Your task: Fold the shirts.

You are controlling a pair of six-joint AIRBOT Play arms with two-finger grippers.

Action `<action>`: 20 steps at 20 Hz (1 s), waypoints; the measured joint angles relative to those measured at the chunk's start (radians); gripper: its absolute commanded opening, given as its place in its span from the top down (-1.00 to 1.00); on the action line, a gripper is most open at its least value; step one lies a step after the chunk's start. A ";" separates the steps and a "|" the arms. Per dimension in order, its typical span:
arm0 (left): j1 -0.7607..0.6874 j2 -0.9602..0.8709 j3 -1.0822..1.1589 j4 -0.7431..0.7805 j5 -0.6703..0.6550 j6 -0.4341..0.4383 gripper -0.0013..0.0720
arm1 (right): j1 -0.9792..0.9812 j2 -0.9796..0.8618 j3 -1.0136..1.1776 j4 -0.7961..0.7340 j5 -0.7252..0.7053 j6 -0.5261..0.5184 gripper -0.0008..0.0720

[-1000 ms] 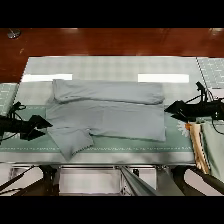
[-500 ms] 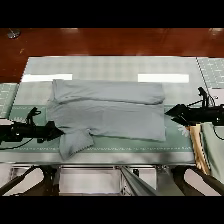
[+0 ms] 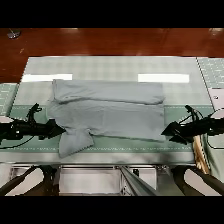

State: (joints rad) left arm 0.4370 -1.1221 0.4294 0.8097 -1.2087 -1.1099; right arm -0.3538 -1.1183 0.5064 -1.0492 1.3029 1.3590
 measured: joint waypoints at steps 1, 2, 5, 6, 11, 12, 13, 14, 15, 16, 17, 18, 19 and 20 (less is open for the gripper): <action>0.000 0.000 0.001 -0.002 -0.001 0.000 0.92 | 0.011 -0.012 -0.005 0.015 -0.009 0.007 -0.72; 0.000 0.000 0.001 -0.003 -0.002 0.000 0.92 | 0.019 -0.024 -0.009 0.040 -0.019 0.008 -0.72; -0.001 0.001 0.002 -0.005 -0.001 0.001 0.92 | 0.032 -0.061 -0.015 0.134 -0.063 0.002 -0.34; -0.001 0.001 0.002 -0.005 -0.001 0.001 0.92 | 0.035 -0.069 -0.016 0.156 -0.090 -0.011 0.21; -0.001 0.001 0.073 -0.004 -0.013 -0.002 0.92 | 0.040 -0.087 0.044 0.236 -0.092 -0.100 0.91; -0.001 0.001 0.102 -0.004 -0.019 -0.005 0.92 | 0.040 -0.087 0.075 0.239 -0.082 -0.107 0.91; -0.001 0.001 0.137 -0.005 -0.021 -0.013 0.92 | 0.040 -0.088 0.113 0.237 -0.068 -0.109 0.91; -0.001 -0.001 0.171 -0.008 -0.023 -0.020 0.92 | 0.040 -0.089 0.153 0.237 -0.062 -0.109 0.91; -0.001 -0.005 0.209 -0.016 -0.022 -0.025 0.92 | 0.040 -0.090 0.197 0.233 -0.062 -0.109 0.91; -0.003 -0.013 0.245 -0.030 -0.018 -0.031 0.92 | 0.040 -0.090 0.239 0.233 -0.062 -0.106 0.91; -0.008 -0.026 0.284 -0.043 -0.008 -0.039 0.92 | 0.040 -0.097 0.283 0.233 -0.064 -0.101 0.91; -0.017 -0.043 0.322 -0.055 0.012 -0.047 0.92 | 0.042 -0.107 0.324 0.233 -0.064 -0.097 0.91; -0.031 -0.069 0.364 -0.065 0.029 -0.054 0.92 | 0.045 -0.124 0.367 0.235 -0.068 -0.091 0.91; -0.048 -0.101 0.407 -0.071 0.043 -0.068 0.92 | 0.052 -0.145 0.404 0.235 -0.070 -0.089 0.91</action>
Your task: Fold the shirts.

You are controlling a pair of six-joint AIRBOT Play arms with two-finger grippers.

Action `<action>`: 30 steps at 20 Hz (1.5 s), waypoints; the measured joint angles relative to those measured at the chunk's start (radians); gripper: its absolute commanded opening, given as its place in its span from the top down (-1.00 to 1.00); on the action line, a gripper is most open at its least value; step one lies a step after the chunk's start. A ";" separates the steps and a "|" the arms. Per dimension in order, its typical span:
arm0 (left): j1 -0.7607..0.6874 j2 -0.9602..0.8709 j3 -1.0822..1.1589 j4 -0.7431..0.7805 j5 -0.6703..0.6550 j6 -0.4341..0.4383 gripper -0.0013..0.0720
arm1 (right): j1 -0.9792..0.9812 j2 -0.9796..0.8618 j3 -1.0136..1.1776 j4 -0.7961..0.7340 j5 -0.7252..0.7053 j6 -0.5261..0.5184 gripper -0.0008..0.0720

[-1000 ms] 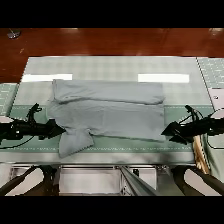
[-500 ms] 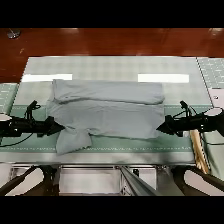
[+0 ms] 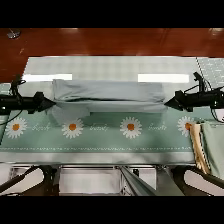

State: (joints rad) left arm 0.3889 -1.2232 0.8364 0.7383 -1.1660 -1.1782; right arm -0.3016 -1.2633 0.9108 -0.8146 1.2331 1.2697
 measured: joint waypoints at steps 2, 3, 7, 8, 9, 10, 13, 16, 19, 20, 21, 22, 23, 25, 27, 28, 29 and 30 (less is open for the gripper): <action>-0.037 -0.076 0.089 -0.009 0.043 -0.027 0.92 | 0.023 -0.057 0.078 0.001 -0.012 0.006 0.91; -0.056 -0.116 0.134 -0.013 0.052 -0.037 0.92 | 0.036 -0.088 0.113 0.003 -0.027 0.012 0.91; -0.115 -0.282 0.319 -0.018 0.086 -0.103 0.92 | 0.071 -0.226 0.257 0.003 -0.077 0.061 0.91; -0.124 -0.319 0.360 -0.020 0.090 -0.117 0.92 | 0.076 -0.260 0.288 0.005 -0.087 0.072 0.91; -0.131 -0.352 0.393 -0.021 0.095 -0.129 0.90 | 0.079 -0.296 0.320 0.003 -0.092 0.085 0.77; -0.138 -0.381 0.421 -0.020 0.098 -0.137 0.40 | 0.081 -0.325 0.348 0.006 -0.095 0.092 -0.14; -0.154 -0.443 0.477 -0.017 0.098 -0.151 -0.95 | 0.082 -0.402 0.408 0.019 -0.101 0.104 -0.73; -0.115 -0.463 0.567 0.106 0.003 -0.179 -0.94 | 0.042 -0.426 0.456 0.013 -0.052 0.100 -0.73; -0.033 -0.443 0.625 0.274 -0.117 -0.274 -0.94 | -0.028 -0.428 0.472 -0.069 0.026 0.109 -0.73; -0.011 -0.420 0.621 0.312 -0.124 -0.288 -0.94 | -0.043 -0.429 0.465 -0.100 0.046 0.117 -0.73; 0.000 -0.392 0.603 0.331 -0.121 -0.296 -0.94 | -0.051 -0.430 0.454 -0.121 0.062 0.125 -0.73; 0.003 -0.353 0.570 0.347 -0.113 -0.297 -0.94 | -0.054 -0.435 0.441 -0.133 0.069 0.131 -0.73; -0.004 -0.312 0.530 0.354 -0.079 -0.297 -0.94 | -0.053 -0.441 0.430 -0.144 0.070 0.135 -0.73; -0.047 -0.217 0.426 0.347 0.006 -0.285 -0.94 | -0.032 -0.461 0.416 -0.150 0.072 0.139 -0.73; -0.123 -0.125 0.322 0.328 0.098 -0.269 -0.94 | 0.005 -0.486 0.408 -0.140 0.056 0.142 -0.73; -0.171 -0.086 0.276 0.324 0.134 -0.263 -0.94 | 0.024 -0.497 0.407 -0.118 0.052 0.143 -0.73; -0.219 -0.060 0.244 0.319 0.165 -0.260 -0.94 | 0.043 -0.509 0.406 -0.091 0.047 0.145 -0.71; -0.274 -0.040 0.218 0.315 0.193 -0.256 -0.94 | 0.063 -0.522 0.406 -0.064 0.037 0.145 -0.55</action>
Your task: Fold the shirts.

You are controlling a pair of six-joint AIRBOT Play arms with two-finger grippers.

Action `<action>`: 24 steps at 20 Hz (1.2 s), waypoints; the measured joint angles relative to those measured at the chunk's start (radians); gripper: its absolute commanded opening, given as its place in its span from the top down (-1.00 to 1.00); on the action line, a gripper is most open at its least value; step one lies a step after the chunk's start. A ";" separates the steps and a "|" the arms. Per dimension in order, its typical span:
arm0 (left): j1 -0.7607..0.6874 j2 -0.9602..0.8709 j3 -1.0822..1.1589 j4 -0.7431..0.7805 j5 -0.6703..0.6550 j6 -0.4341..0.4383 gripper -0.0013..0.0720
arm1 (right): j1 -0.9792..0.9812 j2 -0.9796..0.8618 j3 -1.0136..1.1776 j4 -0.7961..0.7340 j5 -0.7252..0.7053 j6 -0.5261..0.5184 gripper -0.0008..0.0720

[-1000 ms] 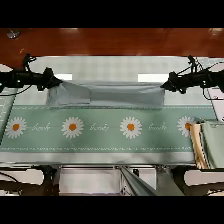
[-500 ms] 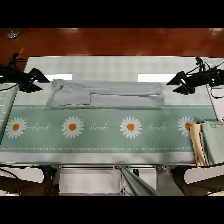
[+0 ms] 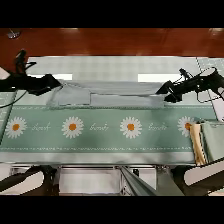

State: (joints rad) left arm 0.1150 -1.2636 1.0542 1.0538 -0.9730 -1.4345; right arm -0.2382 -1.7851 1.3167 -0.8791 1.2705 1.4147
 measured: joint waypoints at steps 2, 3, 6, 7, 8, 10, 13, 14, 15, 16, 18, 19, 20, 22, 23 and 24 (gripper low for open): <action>-0.103 0.015 -0.031 -0.003 0.046 0.004 -0.83 | 0.036 -0.024 0.011 0.016 -0.034 -0.002 0.82; -0.152 0.016 -0.041 -0.008 0.072 0.005 0.12 | 0.051 -0.031 0.025 0.005 -0.040 -0.005 0.91; -0.257 -0.003 -0.050 -0.039 0.122 0.010 0.92 | 0.075 -0.006 0.077 0.026 -0.005 -0.027 0.91; -0.284 -0.012 -0.049 -0.060 0.132 0.011 0.92 | 0.077 0.021 0.088 0.011 0.013 -0.031 0.91; -0.312 -0.023 -0.043 -0.079 0.145 0.011 0.92 | 0.079 0.054 0.092 -0.005 0.032 -0.034 0.91; -0.375 -0.044 -0.024 -0.111 0.170 0.013 0.92 | 0.081 0.150 0.072 -0.062 0.064 -0.038 0.91; -0.491 -0.096 0.030 -0.135 0.227 0.013 0.92 | 0.084 0.359 -0.024 -0.123 0.080 -0.042 0.91; -0.529 -0.123 0.056 -0.137 0.243 0.013 0.92 | 0.084 0.432 -0.064 -0.136 0.083 -0.042 0.91; -0.570 -0.159 0.090 -0.141 0.257 0.012 0.92 | 0.084 0.511 -0.106 -0.146 0.084 -0.042 0.91; -0.609 -0.202 0.128 -0.143 0.272 0.008 0.92 | 0.085 0.587 -0.146 -0.155 0.084 -0.041 0.91; -0.678 -0.293 0.207 -0.147 0.271 -0.014 0.92 | 0.085 0.712 -0.207 -0.165 0.087 -0.031 0.91; -0.715 -0.344 0.252 -0.148 0.267 -0.029 0.92 | 0.085 0.767 -0.230 -0.168 0.092 -0.023 0.91; -0.749 -0.397 0.296 -0.150 0.259 -0.047 0.92 | 0.085 0.810 -0.246 -0.171 0.098 -0.014 0.91; -0.814 -0.486 0.376 -0.169 0.231 -0.067 0.92 | 0.085 0.880 -0.267 -0.172 0.108 -0.003 0.91; -0.848 -0.529 0.413 -0.183 0.204 -0.076 0.92 | 0.085 0.902 -0.272 -0.172 0.113 0.001 0.91; -0.879 -0.565 0.442 -0.193 0.187 -0.080 0.92 | 0.085 0.919 -0.277 -0.172 0.115 0.006 0.91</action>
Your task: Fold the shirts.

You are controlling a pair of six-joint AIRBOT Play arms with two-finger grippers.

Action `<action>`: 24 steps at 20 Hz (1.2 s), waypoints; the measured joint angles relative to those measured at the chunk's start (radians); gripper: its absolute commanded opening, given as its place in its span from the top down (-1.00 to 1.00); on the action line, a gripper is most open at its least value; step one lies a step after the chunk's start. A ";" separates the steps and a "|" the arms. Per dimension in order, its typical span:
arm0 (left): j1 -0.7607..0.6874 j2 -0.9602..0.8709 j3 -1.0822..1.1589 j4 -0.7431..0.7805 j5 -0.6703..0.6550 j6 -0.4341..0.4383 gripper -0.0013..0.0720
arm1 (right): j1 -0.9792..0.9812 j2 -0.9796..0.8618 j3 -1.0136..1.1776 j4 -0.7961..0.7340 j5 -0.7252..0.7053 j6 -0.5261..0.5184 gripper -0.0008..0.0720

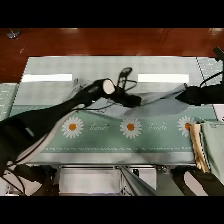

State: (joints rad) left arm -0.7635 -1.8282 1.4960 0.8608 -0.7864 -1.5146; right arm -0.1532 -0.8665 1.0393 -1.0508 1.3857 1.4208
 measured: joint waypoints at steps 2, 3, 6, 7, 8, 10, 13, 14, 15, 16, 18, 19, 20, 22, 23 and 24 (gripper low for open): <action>-0.058 -0.055 0.050 -0.028 -0.028 -0.005 0.92 | 0.000 0.020 -0.005 0.007 0.001 0.006 0.91; -0.077 -0.071 0.066 -0.033 -0.050 -0.003 0.92 | 0.000 0.027 -0.007 0.010 0.001 0.006 0.91; -0.072 -0.087 0.111 -0.047 -0.108 0.011 0.92 | 0.000 0.037 -0.010 0.021 0.000 0.010 0.91; -0.047 -0.082 0.123 -0.047 -0.132 0.015 0.92 | 0.000 0.039 -0.010 0.028 -0.002 0.010 0.91; -0.009 -0.067 0.134 -0.051 -0.165 0.022 0.92 | 0.005 0.040 -0.010 0.033 -0.003 0.010 0.91; 0.096 -0.023 0.145 -0.031 -0.222 0.027 0.92 | 0.039 0.029 0.000 0.045 -0.012 0.010 0.91; 0.283 0.086 0.137 0.031 -0.323 0.033 0.92 | 0.150 -0.034 0.053 0.055 -0.050 0.024 0.91; 0.351 0.141 0.116 0.051 -0.351 0.034 0.92 | 0.196 -0.070 0.084 0.055 -0.064 0.036 0.91; 0.412 0.198 0.085 0.069 -0.362 0.038 0.92 | 0.246 -0.117 0.125 0.057 -0.082 0.042 0.91; 0.472 0.268 0.035 0.089 -0.366 0.045 0.92 | 0.295 -0.169 0.169 0.060 -0.098 0.051 0.91; 0.562 0.424 -0.094 0.097 -0.367 0.064 0.92 | 0.392 -0.294 0.278 0.060 -0.125 0.066 0.91; 0.595 0.504 -0.169 0.105 -0.350 0.069 0.92 | 0.439 -0.368 0.341 0.061 -0.134 0.073 0.91; 0.620 0.591 -0.259 0.114 -0.329 0.076 0.92 | 0.479 -0.438 0.403 0.061 -0.140 0.079 0.91; 0.644 0.750 -0.434 0.112 -0.295 0.083 0.92 | 0.552 -0.591 0.536 0.062 -0.150 0.093 0.91; 0.649 0.818 -0.515 0.111 -0.279 0.084 0.92 | 0.584 -0.669 0.608 0.063 -0.156 0.100 0.91; 0.652 0.885 -0.599 0.104 -0.262 0.085 0.92 | 0.610 -0.741 0.671 0.064 -0.158 0.108 0.91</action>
State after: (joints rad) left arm -0.1112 -0.9436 0.8970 0.9646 -1.0485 -1.4292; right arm 0.4568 -1.6077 1.7103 -0.9863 1.2274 1.5288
